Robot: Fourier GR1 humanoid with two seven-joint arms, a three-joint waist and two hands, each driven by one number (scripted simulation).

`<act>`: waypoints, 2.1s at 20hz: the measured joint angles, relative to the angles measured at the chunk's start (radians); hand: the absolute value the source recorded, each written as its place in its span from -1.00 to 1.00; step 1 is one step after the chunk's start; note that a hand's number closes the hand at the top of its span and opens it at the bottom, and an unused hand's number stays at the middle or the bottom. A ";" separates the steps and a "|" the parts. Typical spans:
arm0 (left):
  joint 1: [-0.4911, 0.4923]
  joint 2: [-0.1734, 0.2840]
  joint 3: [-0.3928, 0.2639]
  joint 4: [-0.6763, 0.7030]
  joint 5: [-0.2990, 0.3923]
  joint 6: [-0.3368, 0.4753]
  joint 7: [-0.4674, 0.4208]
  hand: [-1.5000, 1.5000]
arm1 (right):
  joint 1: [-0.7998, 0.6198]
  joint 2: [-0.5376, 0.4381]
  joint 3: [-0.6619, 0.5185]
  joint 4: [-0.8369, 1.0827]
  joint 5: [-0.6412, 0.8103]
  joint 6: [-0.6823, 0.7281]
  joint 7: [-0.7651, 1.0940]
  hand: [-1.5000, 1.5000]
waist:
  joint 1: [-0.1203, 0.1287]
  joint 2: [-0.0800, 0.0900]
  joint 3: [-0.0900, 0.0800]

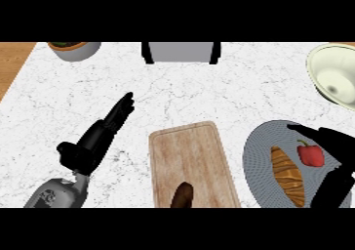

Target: Pick the croissant from the placemat and place it in the bowl

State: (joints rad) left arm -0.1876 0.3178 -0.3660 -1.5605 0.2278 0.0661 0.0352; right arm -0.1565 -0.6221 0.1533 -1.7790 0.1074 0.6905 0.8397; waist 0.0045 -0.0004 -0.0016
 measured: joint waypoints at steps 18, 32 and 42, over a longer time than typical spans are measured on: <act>0.042 -0.078 0.077 -0.006 -0.096 -0.072 0.004 0.00 | 0.122 0.134 0.102 -0.076 0.368 -0.091 -0.065 -1.00 | -0.006 0.000 0.002; 0.080 -0.128 0.137 -0.056 -0.147 -0.140 0.035 0.00 | 0.155 0.176 0.044 0.075 0.584 -0.159 -0.224 -1.00 | -0.004 0.000 0.001; 0.061 -0.167 0.187 -0.020 -0.184 -0.186 0.025 0.00 | 0.116 0.224 -0.008 0.231 0.668 -0.212 -0.372 1.00 | -0.003 -0.003 -0.003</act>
State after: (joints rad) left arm -0.1262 0.1511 -0.1791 -1.5808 0.0433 -0.1199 0.0599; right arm -0.0408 -0.3982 0.1449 -1.5480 0.7753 0.4785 0.4682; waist 0.0010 -0.0032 -0.0046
